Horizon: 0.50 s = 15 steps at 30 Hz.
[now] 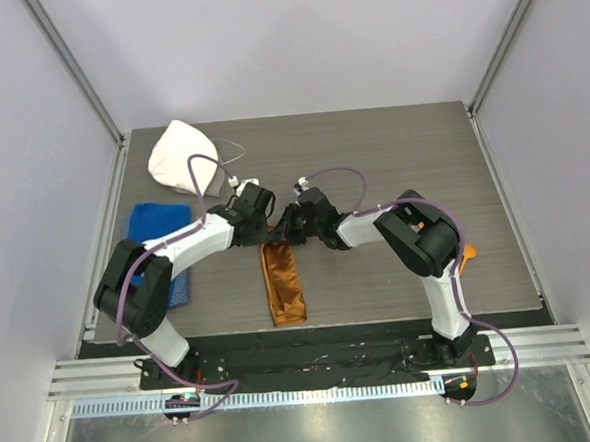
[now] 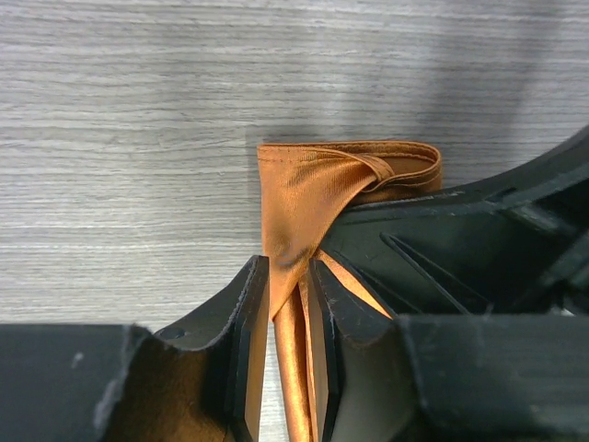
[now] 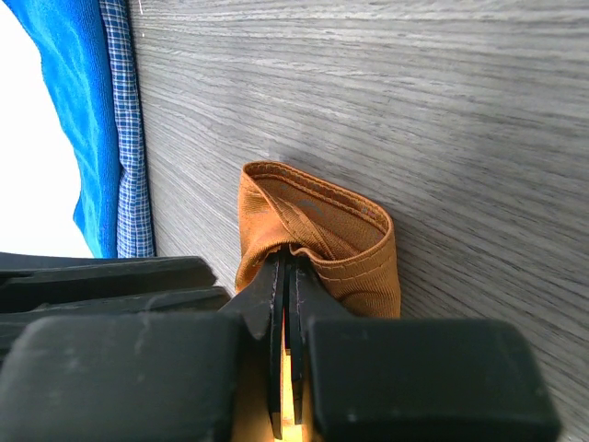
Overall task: Fold the napkin into a case and place the utensils inside
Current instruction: Smooth out the smaller rectangle-folded napkin at the center of the board.
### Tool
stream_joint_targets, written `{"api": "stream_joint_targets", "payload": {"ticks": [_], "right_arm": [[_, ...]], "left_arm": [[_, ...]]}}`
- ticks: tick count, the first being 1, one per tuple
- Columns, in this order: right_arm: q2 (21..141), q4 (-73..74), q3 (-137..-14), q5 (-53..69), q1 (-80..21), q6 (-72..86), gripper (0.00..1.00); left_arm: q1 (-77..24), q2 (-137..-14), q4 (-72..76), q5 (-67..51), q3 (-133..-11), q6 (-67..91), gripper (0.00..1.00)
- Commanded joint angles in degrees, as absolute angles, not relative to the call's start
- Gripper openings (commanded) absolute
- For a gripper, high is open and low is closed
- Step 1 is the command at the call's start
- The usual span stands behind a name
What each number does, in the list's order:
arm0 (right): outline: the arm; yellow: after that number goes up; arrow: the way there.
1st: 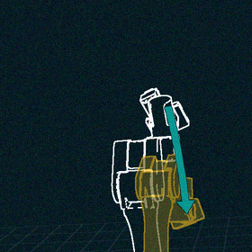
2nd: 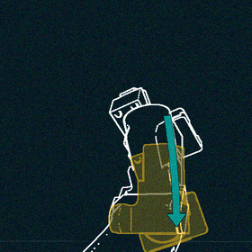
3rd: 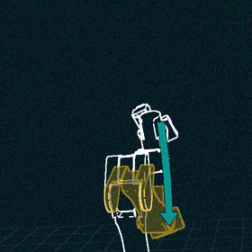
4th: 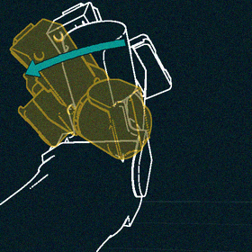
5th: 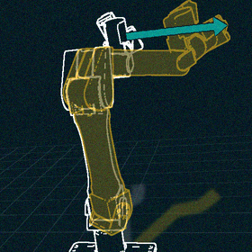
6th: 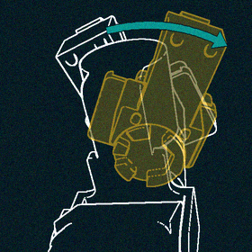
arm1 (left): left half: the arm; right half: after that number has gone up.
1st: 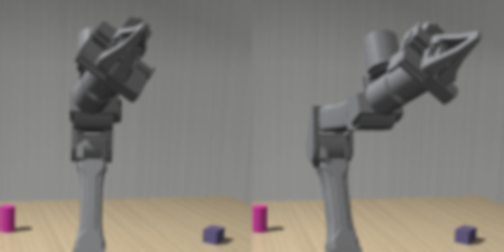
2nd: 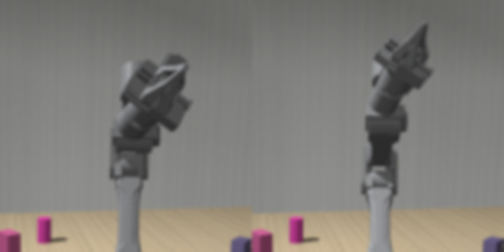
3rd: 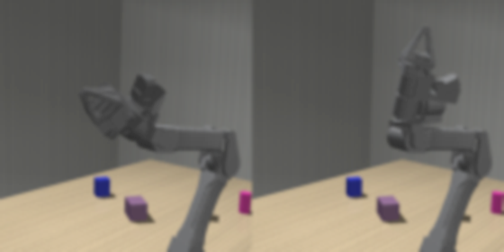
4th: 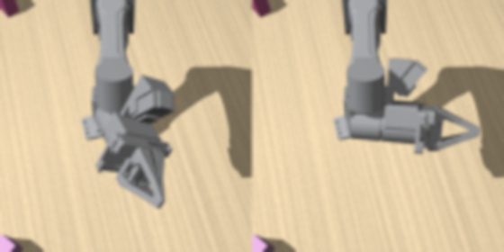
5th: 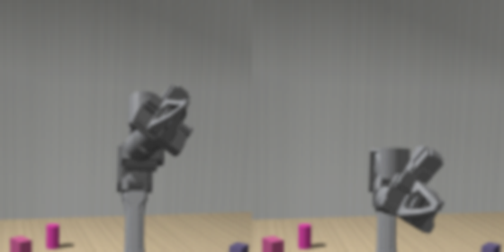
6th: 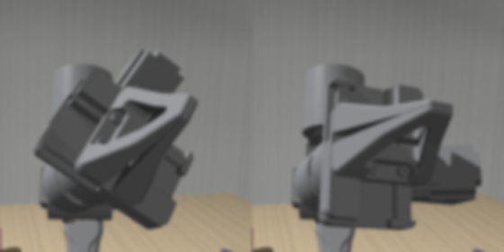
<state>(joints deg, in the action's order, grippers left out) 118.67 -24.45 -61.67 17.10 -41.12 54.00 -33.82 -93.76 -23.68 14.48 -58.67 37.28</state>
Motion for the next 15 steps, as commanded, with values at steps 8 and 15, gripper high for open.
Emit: {"api": "stream_joint_targets", "payload": {"ticks": [8, 15], "right_arm": [[119.4, -25.7, -62.1, 17.2, -41.0, 53.9, 0.01], [119.5, -25.8, -62.2, 17.3, -41.0, 54.2, 0.01]], "left_arm": [[-34.3, -97.0, -21.8, 15.0, -59.7, 38.3, 0.21], [-34.2, -94.2, -21.3, 16.3, -58.5, 38.8, 0.08]]}}
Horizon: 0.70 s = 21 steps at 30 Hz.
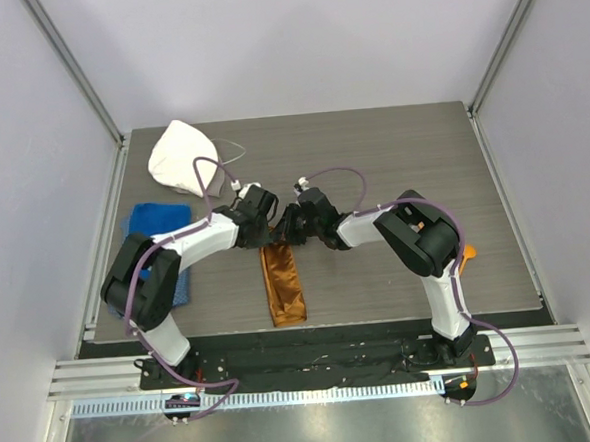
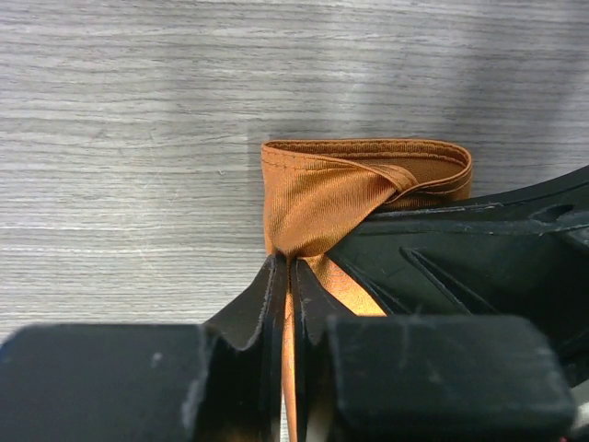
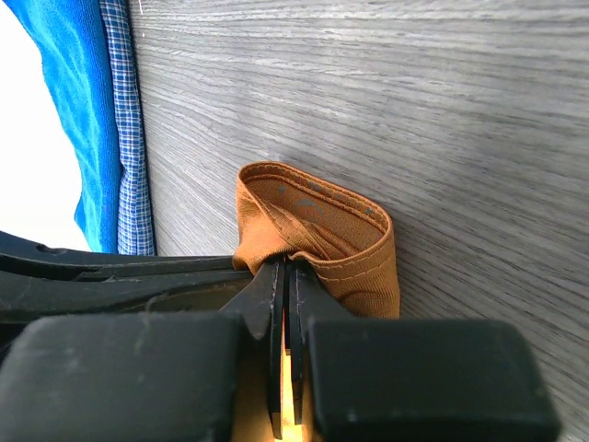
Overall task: Fold the napkin into a case and place the utensils inside
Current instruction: Smooth out the smaller rectangle-folded napkin at the center of the board.
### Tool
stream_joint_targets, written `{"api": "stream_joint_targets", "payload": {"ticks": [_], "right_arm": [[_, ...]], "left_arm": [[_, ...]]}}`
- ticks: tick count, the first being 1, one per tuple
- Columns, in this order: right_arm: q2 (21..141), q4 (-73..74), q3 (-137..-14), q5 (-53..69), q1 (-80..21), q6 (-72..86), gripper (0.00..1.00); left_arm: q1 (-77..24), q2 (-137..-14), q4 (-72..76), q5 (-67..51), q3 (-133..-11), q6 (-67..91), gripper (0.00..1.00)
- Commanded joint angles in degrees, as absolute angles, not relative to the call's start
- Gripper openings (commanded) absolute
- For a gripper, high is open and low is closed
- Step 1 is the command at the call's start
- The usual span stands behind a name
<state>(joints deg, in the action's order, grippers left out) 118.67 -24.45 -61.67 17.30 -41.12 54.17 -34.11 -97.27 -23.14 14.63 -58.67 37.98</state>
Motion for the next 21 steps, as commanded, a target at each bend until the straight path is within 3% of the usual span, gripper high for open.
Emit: {"api": "stream_joint_targets", "payload": {"ticks": [1, 4, 13, 18, 21], "right_arm": [[119.7, -25.9, -62.2, 17.3, -41.0, 54.4, 0.01], [119.8, -26.4, -62.2, 17.6, -41.0, 55.0, 0.01], [121.8, -25.5, -66.4, 21.3, -40.7, 57.7, 0.01], [122.9, -26.7, -66.1, 23.2, -40.8, 58.7, 0.01], [121.3, -27.4, -63.9, 23.5, -40.7, 58.5, 0.01]], "left_arm": [[-34.3, -93.9, -21.2, 16.0, -58.4, 38.8, 0.06], [-34.4, -92.2, -20.7, 13.7, -57.5, 39.5, 0.0], [-34.5, -91.1, -18.5, 7.9, -51.6, 43.2, 0.0], [-34.0, -90.9, -20.8, 10.2, -52.9, 42.1, 0.0], [-33.1, -88.0, -23.3, 11.8, -55.5, 40.8, 0.05]]}}
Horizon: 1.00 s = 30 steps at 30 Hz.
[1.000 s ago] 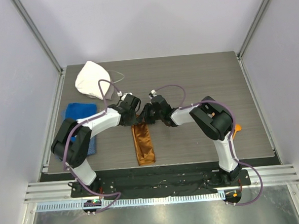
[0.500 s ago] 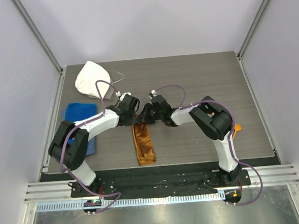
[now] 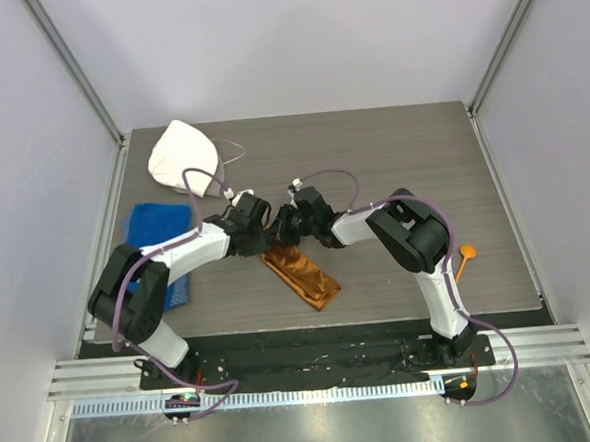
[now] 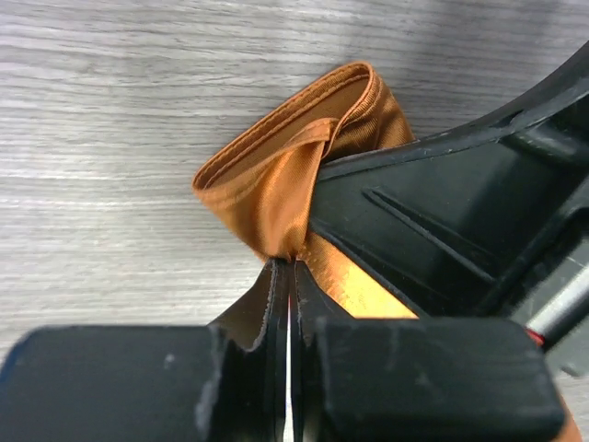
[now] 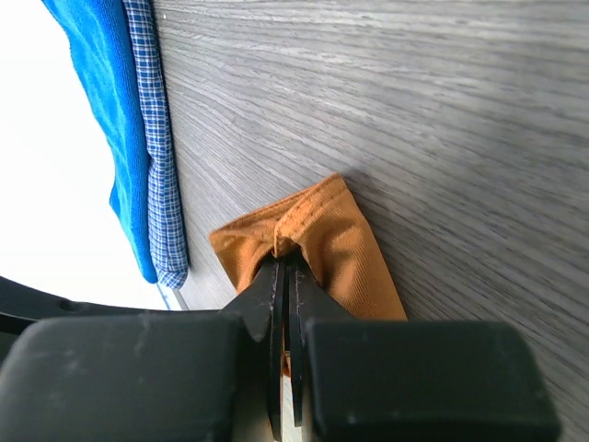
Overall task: Fold the napkin into a case and place the utensils inside
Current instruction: Smooth out the smaller rectangle-folded napkin at the center of the board.
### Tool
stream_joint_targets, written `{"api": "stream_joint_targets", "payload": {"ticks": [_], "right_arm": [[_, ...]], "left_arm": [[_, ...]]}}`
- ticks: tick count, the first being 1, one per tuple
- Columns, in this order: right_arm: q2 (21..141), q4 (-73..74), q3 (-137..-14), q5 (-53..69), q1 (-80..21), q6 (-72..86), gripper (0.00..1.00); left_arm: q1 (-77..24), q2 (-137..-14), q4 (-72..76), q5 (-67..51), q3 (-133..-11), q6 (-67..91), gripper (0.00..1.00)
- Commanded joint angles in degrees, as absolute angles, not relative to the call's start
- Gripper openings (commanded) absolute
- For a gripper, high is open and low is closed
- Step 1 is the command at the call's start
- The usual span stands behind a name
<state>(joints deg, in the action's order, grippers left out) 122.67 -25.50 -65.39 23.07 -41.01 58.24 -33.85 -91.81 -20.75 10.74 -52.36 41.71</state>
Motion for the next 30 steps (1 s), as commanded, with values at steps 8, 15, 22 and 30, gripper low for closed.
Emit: {"api": "stream_joint_targets", "payload": {"ticks": [8, 15, 22, 30], "right_arm": [[115.6, -21.0, -62.5, 23.7, -40.7, 51.9, 0.01], [111.5, -16.3, -62.8, 23.2, -40.7, 49.2, 0.02], [108.8, -12.0, -61.2, 20.6, -40.7, 45.2, 0.02], [108.3, -9.4, -57.9, 17.0, -43.4, 41.6, 0.01]], "left_arm": [[-30.2, -84.8, -24.4, 10.8, -58.0, 41.9, 0.19], [-29.2, -87.7, -23.7, 8.3, -58.7, 42.8, 0.15], [-29.1, -89.4, -23.9, 7.3, -59.4, 42.8, 0.15], [-29.1, -93.9, -20.9, 6.1, -58.0, 44.0, 0.14]]}}
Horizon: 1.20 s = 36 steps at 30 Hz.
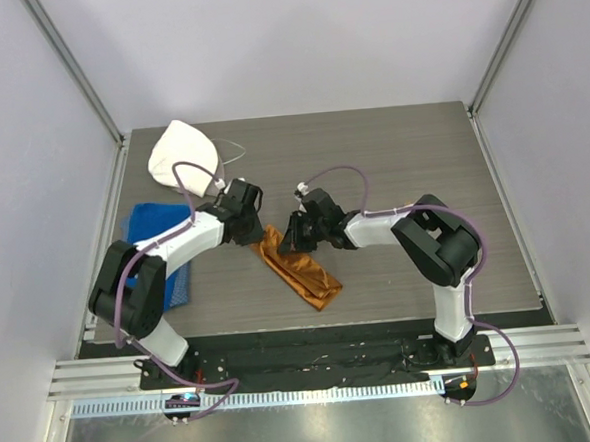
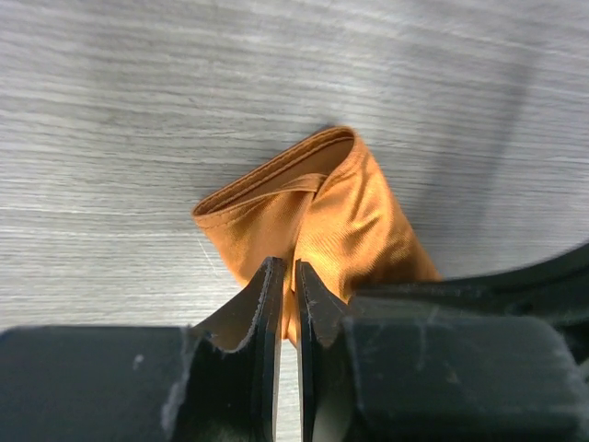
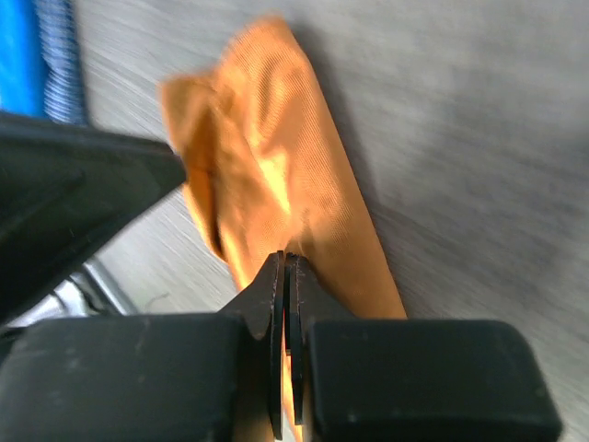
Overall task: Fold the napkin into a case and place the utensils inside
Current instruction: Smooth out the smaller rectangle-folded napkin at the center of the board, then pick up the smaller rectangle-folded napkin from the center of the board.
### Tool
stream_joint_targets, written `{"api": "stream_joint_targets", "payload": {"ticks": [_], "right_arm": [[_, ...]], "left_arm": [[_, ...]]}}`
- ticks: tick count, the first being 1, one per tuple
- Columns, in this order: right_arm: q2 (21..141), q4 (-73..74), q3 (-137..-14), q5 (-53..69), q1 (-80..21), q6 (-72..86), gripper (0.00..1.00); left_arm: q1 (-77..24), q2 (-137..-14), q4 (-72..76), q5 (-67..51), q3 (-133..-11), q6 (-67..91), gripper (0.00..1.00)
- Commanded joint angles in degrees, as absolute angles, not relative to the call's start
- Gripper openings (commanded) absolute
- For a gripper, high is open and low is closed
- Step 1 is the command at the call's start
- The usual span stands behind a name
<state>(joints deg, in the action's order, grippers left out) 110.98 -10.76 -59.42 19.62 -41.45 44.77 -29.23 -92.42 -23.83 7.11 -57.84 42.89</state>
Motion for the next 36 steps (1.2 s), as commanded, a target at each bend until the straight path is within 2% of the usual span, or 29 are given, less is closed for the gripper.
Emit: {"api": "stream_joint_targets", "payload": {"ticks": [1, 6, 9, 13, 17, 20, 21, 25, 36], "right_arm": [[108.3, -9.4, -57.8, 16.3, -44.2, 41.4, 0.01], [108.6, -8.1, -58.1, 14.9, -46.1, 39.8, 0.01], [106.9, -5.4, -58.5, 13.5, -46.6, 37.4, 0.01], [104.2, 1.7, -60.1, 11.8, -46.9, 33.0, 0.02], [102.3, 7.5, -63.9, 9.9, -48.5, 29.4, 0.13], [102.3, 9.8, -65.7, 10.9, -50.1, 28.8, 0.25], [102.6, 10.5, -66.4, 10.6, -50.7, 28.4, 0.31], [105.0, 16.5, -70.8, 5.0, -54.0, 25.7, 0.45], [110.9, 23.4, -78.4, -5.1, -59.0, 22.1, 0.58]], "left_arm": [[-29.1, -94.8, -19.7, 6.1, -57.7, 44.2, 0.14], [-29.0, -96.9, -17.5, 6.3, -57.9, 44.2, 0.12], [-28.9, -93.5, -17.8, 7.7, -57.7, 44.6, 0.12], [-28.5, -84.7, -20.1, 7.8, -56.8, 46.4, 0.18], [-28.0, -76.1, -22.8, 9.0, -55.2, 47.0, 0.23], [-26.6, -71.6, -26.5, 9.3, -54.4, 46.9, 0.26], [-26.1, -68.7, -27.3, 9.0, -54.2, 46.8, 0.27], [-24.3, -62.2, -31.0, 7.9, -52.6, 46.4, 0.29], [-22.9, -52.9, -35.7, 7.0, -50.3, 45.9, 0.3]]}}
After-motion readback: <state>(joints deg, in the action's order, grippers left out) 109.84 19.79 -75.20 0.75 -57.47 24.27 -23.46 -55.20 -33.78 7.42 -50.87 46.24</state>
